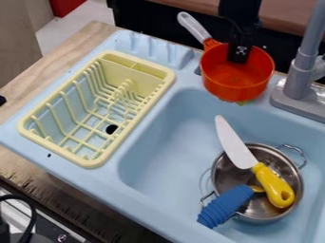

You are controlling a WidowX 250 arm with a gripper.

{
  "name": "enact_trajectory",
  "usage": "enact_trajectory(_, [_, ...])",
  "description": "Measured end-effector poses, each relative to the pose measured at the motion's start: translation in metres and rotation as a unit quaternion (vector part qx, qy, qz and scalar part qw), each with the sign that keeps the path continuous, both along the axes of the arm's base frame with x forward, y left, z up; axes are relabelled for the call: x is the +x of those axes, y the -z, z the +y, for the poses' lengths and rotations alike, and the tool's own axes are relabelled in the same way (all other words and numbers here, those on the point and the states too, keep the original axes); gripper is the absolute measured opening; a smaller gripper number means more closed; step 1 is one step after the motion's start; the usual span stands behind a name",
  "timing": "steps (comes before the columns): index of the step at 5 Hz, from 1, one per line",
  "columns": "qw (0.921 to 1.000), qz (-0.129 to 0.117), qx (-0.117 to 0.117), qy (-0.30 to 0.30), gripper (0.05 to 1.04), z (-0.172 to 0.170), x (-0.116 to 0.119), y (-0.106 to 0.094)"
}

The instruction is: Poner la olla roja el lado izquierdo del fregadero

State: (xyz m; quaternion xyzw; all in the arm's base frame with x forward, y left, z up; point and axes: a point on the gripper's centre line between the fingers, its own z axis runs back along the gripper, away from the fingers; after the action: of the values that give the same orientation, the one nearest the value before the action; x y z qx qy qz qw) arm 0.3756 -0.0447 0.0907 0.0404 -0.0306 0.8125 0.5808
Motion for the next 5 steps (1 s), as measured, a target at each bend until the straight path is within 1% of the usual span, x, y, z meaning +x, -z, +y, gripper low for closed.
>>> enact_trajectory(1, [1.0, -0.008, -0.002, 0.004, 0.478, 0.0, 0.003, 0.0])
enact_trajectory(2, [0.9999, -0.007, -0.002, 0.007, 0.769, 0.003, 0.003, 0.0])
enact_trajectory(3, [0.9998, -0.011, -0.003, 0.018, 0.992, 0.004, 0.004, 0.002])
enact_trajectory(4, [0.9974, -0.038, 0.007, 0.061, 0.999, 0.008, 0.001, -0.01])
enact_trajectory(5, [0.9932, -0.049, -0.018, 0.104, 0.999, 0.008, 0.0, -0.026])
